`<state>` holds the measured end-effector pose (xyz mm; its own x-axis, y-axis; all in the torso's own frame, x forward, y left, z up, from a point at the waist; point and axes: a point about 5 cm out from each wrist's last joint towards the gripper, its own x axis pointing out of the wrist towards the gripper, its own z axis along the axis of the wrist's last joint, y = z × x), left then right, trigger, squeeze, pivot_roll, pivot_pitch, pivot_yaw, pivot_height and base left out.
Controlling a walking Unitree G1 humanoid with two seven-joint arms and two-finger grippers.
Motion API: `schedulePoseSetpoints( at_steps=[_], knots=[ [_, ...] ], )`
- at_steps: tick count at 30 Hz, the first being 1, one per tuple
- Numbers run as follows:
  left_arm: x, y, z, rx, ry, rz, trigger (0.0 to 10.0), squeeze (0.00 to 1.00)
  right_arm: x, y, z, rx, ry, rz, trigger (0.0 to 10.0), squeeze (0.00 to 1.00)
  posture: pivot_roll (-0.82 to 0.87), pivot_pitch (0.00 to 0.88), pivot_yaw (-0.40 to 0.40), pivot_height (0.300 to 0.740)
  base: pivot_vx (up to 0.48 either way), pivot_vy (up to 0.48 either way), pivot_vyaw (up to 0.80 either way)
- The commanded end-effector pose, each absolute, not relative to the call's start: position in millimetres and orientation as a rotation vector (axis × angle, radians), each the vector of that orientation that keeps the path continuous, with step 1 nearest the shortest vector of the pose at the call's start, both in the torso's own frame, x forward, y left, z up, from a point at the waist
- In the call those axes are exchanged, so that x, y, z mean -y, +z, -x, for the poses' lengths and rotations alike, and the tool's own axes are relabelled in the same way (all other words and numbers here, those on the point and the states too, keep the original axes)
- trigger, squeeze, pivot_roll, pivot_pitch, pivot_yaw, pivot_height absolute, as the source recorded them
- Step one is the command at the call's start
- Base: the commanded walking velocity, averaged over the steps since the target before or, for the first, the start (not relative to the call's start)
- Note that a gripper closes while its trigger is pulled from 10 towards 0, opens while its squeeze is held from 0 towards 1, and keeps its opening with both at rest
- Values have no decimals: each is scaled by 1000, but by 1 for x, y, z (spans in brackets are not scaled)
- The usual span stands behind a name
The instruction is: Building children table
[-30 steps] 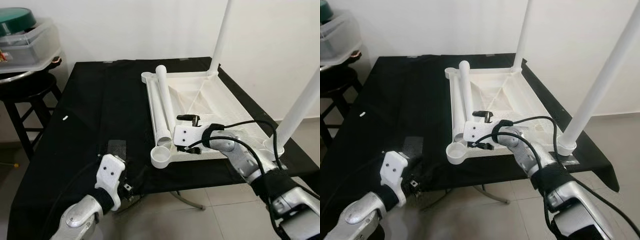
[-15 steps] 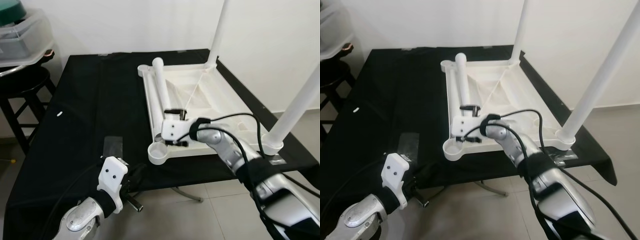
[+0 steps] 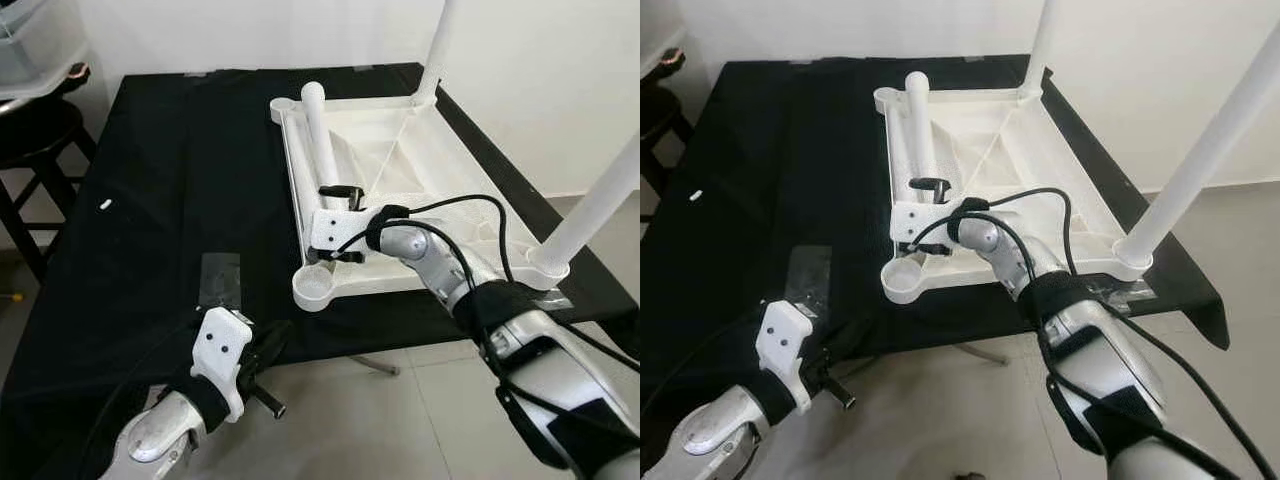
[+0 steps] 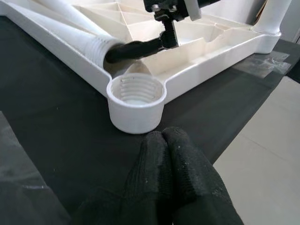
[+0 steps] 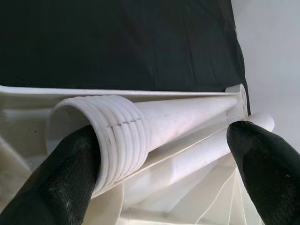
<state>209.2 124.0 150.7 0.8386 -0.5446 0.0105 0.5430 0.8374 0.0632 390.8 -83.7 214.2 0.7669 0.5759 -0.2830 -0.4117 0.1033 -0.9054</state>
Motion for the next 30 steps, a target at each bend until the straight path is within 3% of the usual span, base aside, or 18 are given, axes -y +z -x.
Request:
schedulePoseSetpoints(
  at_steps=[1, 10, 11, 12, 13, 30],
  knots=[
    [-122, 149, -206, 8, -578, -62, 10000, 0, 85, 212, -394, 144, 688, 1323, 10000, 0, 28, 206, -73, 740, 0, 0, 0],
    [-121, 150, -205, 12, -569, -52, 10000, 0, 75, 199, -393, 154, 625, 1303, 10000, 0, 23, 211, -82, 740, 0, 0, 0],
    [-120, 151, -205, 13, -567, -51, 10000, 0, 71, 193, -391, 168, 621, 1299, 7255, 0, 23, 211, -83, 740, 0, 0, 0],
    [-120, 151, -205, 13, -565, -51, 10000, 0, 68, 190, -390, 176, 619, 1297, 2392, 0, 23, 211, -83, 740, 0, 0, 0],
    [-120, 151, -205, 13, -564, -51, 10000, 0, 68, 186, -389, 177, 590, 1308, 0, 0, 23, 208, -84, 740, 0, 0, 0],
    [-121, 149, -209, 12, -557, -59, 10000, 0, 64, 184, -380, 308, 390, 1271, 0, 0, 11, 173, -78, 740, 0, 0, 0]
  ],
)
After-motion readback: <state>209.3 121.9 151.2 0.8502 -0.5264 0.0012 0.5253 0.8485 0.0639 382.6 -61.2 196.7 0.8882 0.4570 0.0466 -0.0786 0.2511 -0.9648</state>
